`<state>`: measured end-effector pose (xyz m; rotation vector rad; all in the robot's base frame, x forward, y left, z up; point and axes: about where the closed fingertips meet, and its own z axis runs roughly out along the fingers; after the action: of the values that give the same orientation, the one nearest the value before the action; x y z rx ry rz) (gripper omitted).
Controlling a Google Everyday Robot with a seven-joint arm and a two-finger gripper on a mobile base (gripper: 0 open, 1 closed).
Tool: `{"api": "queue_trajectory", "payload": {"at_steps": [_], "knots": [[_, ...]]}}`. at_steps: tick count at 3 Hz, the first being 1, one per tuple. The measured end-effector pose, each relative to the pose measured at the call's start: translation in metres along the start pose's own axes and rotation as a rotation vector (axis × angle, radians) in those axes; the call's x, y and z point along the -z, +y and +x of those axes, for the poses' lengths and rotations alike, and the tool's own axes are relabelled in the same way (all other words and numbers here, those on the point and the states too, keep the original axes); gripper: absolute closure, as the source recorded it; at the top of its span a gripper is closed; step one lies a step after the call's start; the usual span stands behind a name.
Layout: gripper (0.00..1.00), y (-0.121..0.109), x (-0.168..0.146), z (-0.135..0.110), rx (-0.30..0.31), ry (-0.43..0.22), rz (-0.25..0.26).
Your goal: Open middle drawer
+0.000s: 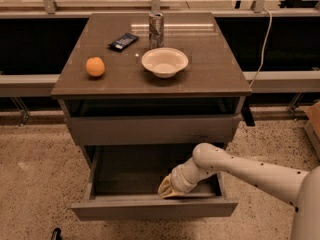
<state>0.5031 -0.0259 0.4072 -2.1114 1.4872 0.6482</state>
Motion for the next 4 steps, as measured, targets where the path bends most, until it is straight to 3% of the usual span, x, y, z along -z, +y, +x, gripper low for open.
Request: {"api": "queue_trajectory", "payload": {"at_steps": [1, 2, 3, 4], "knots": [[1.00, 0.023, 0.014, -0.010, 0.012, -0.023, -0.017], [1.00, 0.028, 0.030, -0.017, 0.011, -0.052, 0.008], [1.00, 0.020, 0.049, -0.020, 0.008, -0.065, 0.047], [1.00, 0.000, 0.065, -0.016, -0.036, -0.070, 0.098]]}}
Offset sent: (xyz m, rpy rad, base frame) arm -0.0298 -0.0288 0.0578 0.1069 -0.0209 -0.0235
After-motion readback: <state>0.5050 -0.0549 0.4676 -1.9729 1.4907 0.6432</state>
